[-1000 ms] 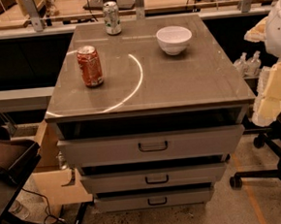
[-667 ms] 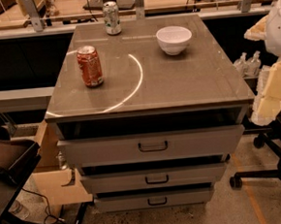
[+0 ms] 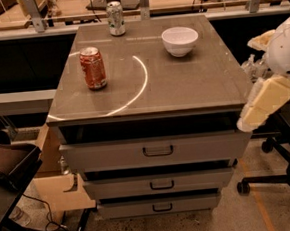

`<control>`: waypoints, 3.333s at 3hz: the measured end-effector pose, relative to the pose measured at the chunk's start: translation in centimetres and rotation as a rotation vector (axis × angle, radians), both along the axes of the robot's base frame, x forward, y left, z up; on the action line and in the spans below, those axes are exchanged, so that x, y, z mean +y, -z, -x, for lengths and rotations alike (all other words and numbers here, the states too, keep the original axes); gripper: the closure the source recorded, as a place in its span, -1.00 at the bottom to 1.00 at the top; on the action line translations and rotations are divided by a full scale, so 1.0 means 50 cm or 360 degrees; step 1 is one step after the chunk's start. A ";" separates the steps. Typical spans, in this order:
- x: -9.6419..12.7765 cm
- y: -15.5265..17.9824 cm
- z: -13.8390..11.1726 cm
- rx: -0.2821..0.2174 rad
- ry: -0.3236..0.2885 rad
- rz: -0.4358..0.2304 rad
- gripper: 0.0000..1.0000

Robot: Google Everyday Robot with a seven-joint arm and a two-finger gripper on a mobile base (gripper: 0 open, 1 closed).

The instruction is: Pick coke can

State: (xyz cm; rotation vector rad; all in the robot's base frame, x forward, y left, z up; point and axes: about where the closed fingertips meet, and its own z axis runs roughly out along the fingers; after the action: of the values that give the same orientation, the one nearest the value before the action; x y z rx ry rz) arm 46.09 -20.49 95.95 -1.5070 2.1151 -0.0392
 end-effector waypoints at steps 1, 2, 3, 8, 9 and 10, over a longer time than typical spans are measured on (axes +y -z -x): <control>0.018 0.053 -0.036 -0.0107 -0.0011 -0.0278 -1.00; 0.054 0.037 -0.136 -0.0382 -0.0087 -0.0604 -1.00; 0.071 0.003 -0.228 -0.0669 -0.0090 -0.0946 -1.00; 0.373 0.015 -0.408 -0.0495 -0.0260 -0.1373 -1.00; 0.423 0.031 -0.436 -0.0489 -0.0254 -0.1428 -1.00; 0.471 0.053 -0.465 -0.0450 -0.0241 -0.1501 -1.00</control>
Offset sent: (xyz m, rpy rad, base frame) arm 0.1874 0.0106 0.0806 0.7587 -0.8122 -0.0641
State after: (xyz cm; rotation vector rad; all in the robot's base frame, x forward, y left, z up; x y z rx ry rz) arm 69.32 3.07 93.30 -0.9858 1.4364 0.6634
